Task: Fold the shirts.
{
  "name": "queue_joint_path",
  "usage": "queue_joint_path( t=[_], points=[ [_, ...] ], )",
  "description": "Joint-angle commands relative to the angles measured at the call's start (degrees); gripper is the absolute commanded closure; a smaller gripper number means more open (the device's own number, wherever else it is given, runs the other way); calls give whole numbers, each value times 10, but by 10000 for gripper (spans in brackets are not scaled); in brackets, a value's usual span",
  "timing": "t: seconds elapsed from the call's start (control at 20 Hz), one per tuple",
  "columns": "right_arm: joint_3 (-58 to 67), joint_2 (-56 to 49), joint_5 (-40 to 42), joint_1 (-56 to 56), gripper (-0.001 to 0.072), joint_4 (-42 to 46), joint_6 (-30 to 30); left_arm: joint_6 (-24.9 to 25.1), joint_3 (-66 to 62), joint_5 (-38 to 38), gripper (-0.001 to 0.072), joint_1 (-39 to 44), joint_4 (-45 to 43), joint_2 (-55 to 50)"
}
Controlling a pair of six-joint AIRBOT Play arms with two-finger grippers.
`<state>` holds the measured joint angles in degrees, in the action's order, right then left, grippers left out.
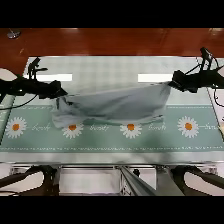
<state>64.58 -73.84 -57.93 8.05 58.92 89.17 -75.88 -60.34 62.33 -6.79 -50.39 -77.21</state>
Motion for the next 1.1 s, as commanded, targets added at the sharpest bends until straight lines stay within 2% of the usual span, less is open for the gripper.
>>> queue_joint_path(
  t=[0.0,0.05,0.2,0.3,0.35,0.45,0.5,0.55,0.65,0.75,1.05],
  points=[
    [39,-81,13,14,302,-116,-16,2,-64,-8,477,0,53,-86],
    [44,-83,3,22,85,-127,-20,0,-78,12,4,-4,35,-91],
    [85,-76,-121,89,91,-105,-70,-10,-117,109,3,-46,-100,-82],
    [76,-49,-196,140,94,-14,-87,-37,-92,144,3,-102,-178,-59],
    [50,-26,-212,165,94,51,-86,-38,-55,141,4,-138,-182,-39],
    [-50,31,-176,220,94,106,-82,-39,49,105,4,-210,-155,1],
    [-113,60,-136,248,95,92,-78,-37,100,80,4,-243,-116,17],
    [-166,83,-103,269,95,59,-83,-14,149,55,4,-276,-52,29],
    [-242,111,-61,284,95,-25,-126,72,216,34,4,-312,76,33],
    [-267,111,-61,267,95,-72,-163,93,252,2,5,-306,100,26],
    [-268,111,-40,191,95,-75,-157,120,261,-85,7,-208,125,25]
  ],
)
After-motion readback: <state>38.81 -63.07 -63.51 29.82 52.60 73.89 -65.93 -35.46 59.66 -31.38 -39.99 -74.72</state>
